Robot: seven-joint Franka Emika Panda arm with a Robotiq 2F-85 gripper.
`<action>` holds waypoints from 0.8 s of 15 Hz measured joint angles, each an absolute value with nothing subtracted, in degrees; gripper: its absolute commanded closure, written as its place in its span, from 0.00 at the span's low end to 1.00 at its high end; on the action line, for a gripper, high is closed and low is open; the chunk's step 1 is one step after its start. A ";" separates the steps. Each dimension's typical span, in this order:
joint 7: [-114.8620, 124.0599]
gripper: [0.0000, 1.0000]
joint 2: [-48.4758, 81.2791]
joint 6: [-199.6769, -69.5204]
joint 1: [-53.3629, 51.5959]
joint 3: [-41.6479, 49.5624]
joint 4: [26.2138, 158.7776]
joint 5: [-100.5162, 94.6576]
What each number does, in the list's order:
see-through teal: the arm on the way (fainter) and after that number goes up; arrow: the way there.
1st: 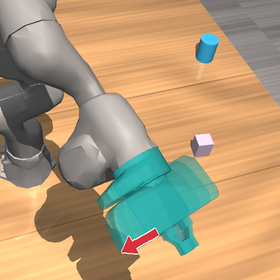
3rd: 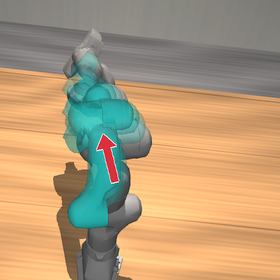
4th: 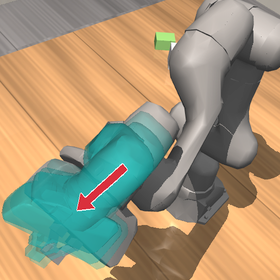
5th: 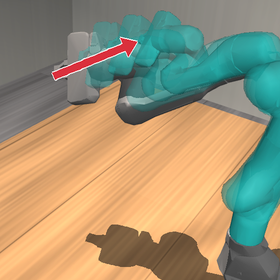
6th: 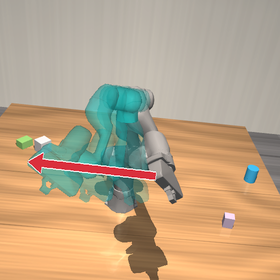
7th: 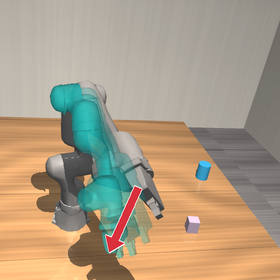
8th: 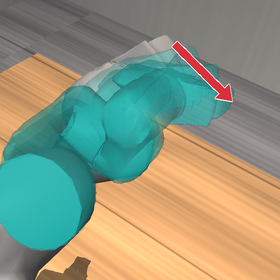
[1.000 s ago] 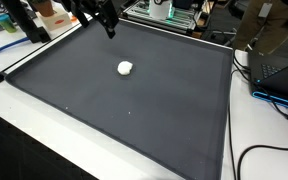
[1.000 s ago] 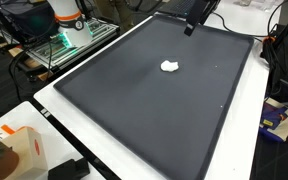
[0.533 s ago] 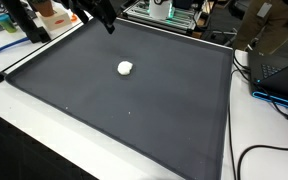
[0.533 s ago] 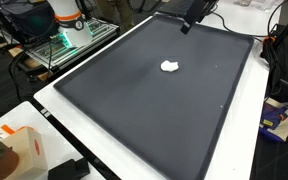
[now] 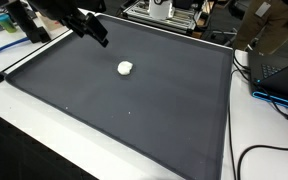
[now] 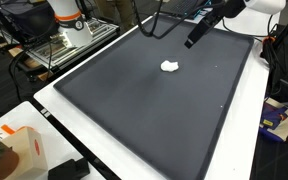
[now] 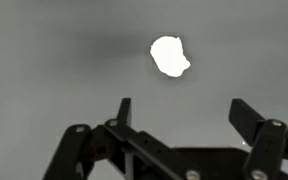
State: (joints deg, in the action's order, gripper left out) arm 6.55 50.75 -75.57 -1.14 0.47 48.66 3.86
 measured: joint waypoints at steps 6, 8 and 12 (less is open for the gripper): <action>8.00 0.00 57.42 -72.99 -1.03 0.49 42.98 3.86; 8.45 0.00 59.16 -71.73 -1.04 0.49 41.22 3.86; 9.35 0.00 61.79 -69.71 -1.08 0.46 38.25 3.86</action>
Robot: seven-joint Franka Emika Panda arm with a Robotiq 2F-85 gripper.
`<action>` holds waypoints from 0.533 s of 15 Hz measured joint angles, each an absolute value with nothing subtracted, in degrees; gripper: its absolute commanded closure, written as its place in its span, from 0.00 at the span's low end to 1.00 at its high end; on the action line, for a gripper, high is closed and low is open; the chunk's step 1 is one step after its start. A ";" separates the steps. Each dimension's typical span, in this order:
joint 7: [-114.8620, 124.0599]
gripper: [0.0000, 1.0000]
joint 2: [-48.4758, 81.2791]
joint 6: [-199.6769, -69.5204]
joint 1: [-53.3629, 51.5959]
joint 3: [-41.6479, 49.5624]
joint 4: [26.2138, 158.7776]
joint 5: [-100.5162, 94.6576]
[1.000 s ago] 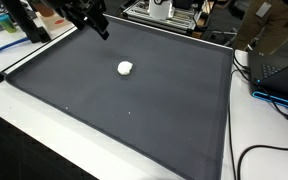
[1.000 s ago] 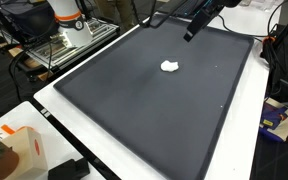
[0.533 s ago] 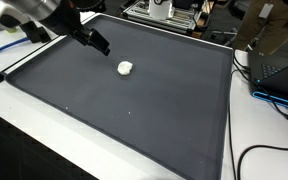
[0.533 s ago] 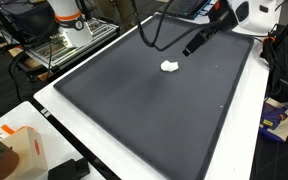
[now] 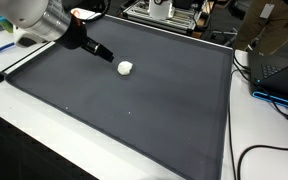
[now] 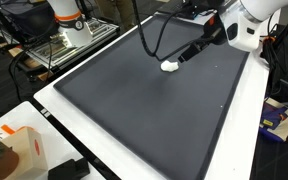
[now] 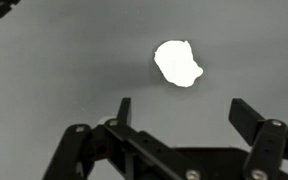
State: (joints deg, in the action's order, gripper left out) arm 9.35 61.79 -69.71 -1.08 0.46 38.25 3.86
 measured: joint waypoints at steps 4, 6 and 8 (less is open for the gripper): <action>10.30 0.00 63.45 -68.96 -1.26 0.35 36.20 3.86; 10.78 0.00 64.19 -68.88 -1.53 0.32 35.58 3.86; 11.38 0.00 65.05 -68.84 -1.95 0.30 34.95 3.86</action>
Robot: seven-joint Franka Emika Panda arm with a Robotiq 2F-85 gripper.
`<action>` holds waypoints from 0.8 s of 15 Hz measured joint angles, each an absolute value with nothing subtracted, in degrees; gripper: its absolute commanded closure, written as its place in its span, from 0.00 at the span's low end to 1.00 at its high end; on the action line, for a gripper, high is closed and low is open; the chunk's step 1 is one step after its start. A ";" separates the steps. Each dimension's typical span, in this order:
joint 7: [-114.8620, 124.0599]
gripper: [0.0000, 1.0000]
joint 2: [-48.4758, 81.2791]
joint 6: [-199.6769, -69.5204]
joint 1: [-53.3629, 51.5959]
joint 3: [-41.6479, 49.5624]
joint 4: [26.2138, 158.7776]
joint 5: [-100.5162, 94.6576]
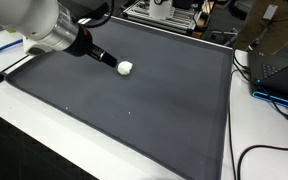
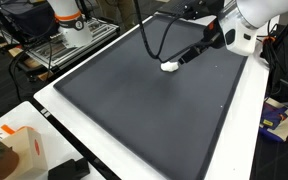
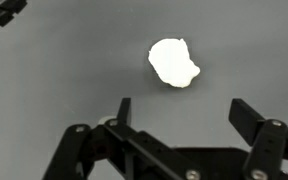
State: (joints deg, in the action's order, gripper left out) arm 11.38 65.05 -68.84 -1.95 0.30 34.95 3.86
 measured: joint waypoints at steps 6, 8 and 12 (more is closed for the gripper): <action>13.20 0.00 67.28 -68.36 -3.35 0.30 34.07 3.86; 13.59 0.00 67.60 -68.29 -3.69 0.30 33.75 3.86; 12.38 0.00 66.27 -68.77 -3.47 0.42 32.79 3.55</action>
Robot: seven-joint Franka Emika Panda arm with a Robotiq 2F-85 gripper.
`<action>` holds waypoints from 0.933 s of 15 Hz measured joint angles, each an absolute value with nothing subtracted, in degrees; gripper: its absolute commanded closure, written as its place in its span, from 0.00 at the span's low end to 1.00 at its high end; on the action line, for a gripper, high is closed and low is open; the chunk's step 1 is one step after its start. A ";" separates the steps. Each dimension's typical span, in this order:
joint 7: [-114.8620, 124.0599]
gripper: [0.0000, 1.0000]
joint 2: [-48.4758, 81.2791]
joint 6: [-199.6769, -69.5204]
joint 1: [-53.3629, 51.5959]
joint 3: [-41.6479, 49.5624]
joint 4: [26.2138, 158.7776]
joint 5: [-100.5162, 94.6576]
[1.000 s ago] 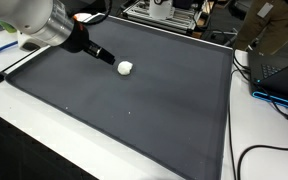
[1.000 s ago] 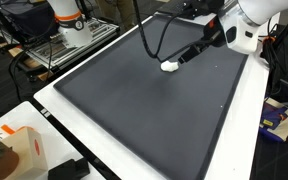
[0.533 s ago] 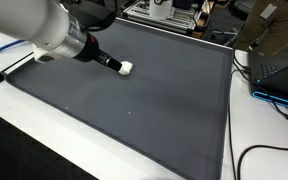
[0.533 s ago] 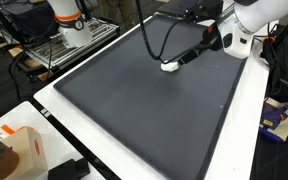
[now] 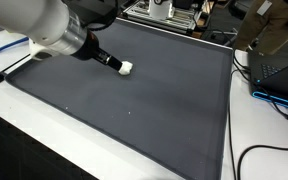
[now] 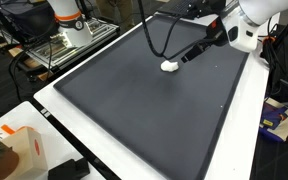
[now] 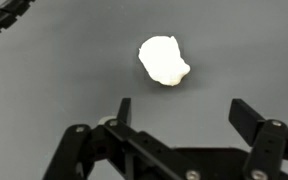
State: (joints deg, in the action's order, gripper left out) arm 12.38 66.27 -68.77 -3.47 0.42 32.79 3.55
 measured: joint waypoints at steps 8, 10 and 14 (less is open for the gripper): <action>-0.52 0.00 58.13 -68.90 0.52 0.81 36.97 3.20; 0.02 0.00 56.24 -68.90 1.06 0.70 39.95 4.47; 8.06 0.00 51.40 -68.97 1.84 0.68 48.82 9.98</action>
